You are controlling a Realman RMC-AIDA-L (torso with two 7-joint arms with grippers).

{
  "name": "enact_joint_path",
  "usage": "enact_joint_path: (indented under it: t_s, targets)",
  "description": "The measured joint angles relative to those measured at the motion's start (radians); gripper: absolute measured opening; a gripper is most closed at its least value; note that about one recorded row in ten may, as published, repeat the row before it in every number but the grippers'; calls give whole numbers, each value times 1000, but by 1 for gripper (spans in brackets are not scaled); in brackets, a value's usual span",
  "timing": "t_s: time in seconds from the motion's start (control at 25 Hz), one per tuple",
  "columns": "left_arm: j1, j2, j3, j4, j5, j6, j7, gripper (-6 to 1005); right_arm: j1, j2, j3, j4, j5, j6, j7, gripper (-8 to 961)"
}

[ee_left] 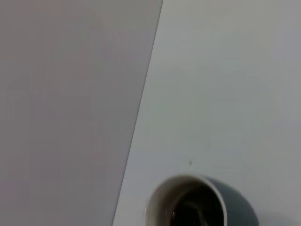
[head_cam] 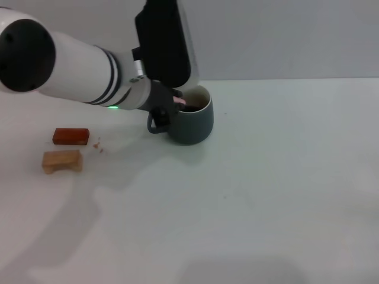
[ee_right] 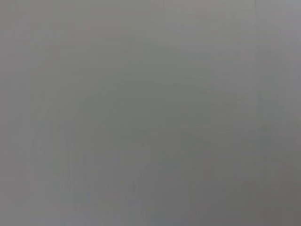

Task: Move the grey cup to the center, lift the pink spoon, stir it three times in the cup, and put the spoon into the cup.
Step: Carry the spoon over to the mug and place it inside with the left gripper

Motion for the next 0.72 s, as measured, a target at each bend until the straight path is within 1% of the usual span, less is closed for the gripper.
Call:
enact_joint_path:
  t_s: [0.16,0.36,0.48,0.72]
  targets:
    - [18,0,-14,-9,23,-20,0,167,5,0,0,0,-1,0,0,0]
    - [25,0,-20,-13,45,-18,-5,166,9,0,0,0,-1,0,0,0]
    - [14,1,-37,-4,47,-9,-9,166,10,-1,0,-1,-2,1,0,-1]
    - [-14,-3,-31,16,42,10,-9,166,10,-2,0,-7,-1,2,0,-2]
